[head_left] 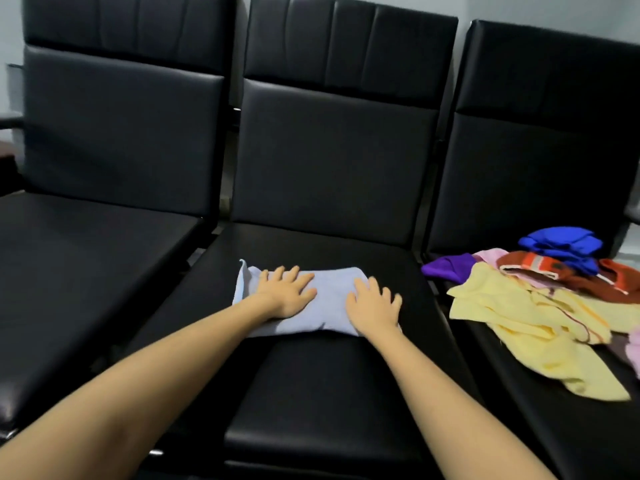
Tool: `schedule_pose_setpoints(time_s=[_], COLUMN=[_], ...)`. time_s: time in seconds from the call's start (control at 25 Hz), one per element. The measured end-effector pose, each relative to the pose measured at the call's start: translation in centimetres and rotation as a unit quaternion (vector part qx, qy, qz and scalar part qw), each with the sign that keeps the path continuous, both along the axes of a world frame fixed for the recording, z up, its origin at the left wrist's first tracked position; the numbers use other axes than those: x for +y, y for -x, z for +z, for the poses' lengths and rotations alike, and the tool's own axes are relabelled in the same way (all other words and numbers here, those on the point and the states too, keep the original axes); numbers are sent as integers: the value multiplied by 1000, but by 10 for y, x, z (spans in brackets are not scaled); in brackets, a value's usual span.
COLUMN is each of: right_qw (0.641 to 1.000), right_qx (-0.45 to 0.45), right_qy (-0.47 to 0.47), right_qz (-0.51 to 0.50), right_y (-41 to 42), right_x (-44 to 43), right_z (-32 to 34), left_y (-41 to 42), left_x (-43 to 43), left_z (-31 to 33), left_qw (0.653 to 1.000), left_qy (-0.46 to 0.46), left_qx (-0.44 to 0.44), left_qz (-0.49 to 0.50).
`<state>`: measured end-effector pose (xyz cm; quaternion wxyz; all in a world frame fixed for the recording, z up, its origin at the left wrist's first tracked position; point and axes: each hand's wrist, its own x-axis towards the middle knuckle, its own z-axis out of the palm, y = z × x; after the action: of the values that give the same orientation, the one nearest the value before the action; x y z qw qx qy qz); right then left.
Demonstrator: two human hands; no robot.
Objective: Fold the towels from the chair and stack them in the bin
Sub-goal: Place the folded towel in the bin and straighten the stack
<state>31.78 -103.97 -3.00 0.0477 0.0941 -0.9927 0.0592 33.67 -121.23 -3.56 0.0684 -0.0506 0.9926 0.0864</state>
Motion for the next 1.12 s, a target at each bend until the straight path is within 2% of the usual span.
schedule_pose_setpoints(time_s=[0.12, 0.16, 0.28, 0.36, 0.44, 0.56, 0.64, 0.72, 0.8, 0.96, 1.0, 1.04, 1.12], right_qw=[995, 995, 990, 975, 973, 979, 968, 942, 921, 904, 909, 927, 958], right_qx=[96, 99, -31, -124, -137, -99, -105, -157, -205, -238, -230, -184, -16], right_qy=[3, 14, 118, 158, 163, 176, 171, 98, 44, 72, 52, 8, -70], right_qz=[-8, -12, -70, -100, -86, 0, 150, 279, 328, 346, 343, 327, 279], right_y=[-5, -10, -21, -24, -24, -19, -18, -19, -18, -14, -14, -15, -20], right_x=[-10, -15, -22, -18, -12, -4, -4, -18, -31, -29, -26, -24, -21], right_z=[10, 15, 33, 42, 42, 45, 56, 68, 73, 94, 101, 108, 123], left_y=[-12, -14, -17, -21, -29, -42, -46, -43, -41, -44, -46, -47, -49], left_x=[14, 18, 20, 11, -5, -25, -28, -29, -32, -33, -32, -32, -34], left_z=[0, 6, 33, 51, 57, 49, 49, 56, 66, 80, 85, 90, 99], left_qw=[996, 994, 997, 996, 981, 954, 932, 923, 926, 926, 923, 921, 936], left_qy=[30, 39, 17, -77, -186, -284, -313, -292, -243, -234, -238, -226, -150], left_qx=[51, 67, 54, 4, -39, -53, -24, -13, -10, 37, 50, 68, 109], left_qz=[60, 77, 54, 38, 36, -81, -180, -250, -287, -293, -300, -309, -300])
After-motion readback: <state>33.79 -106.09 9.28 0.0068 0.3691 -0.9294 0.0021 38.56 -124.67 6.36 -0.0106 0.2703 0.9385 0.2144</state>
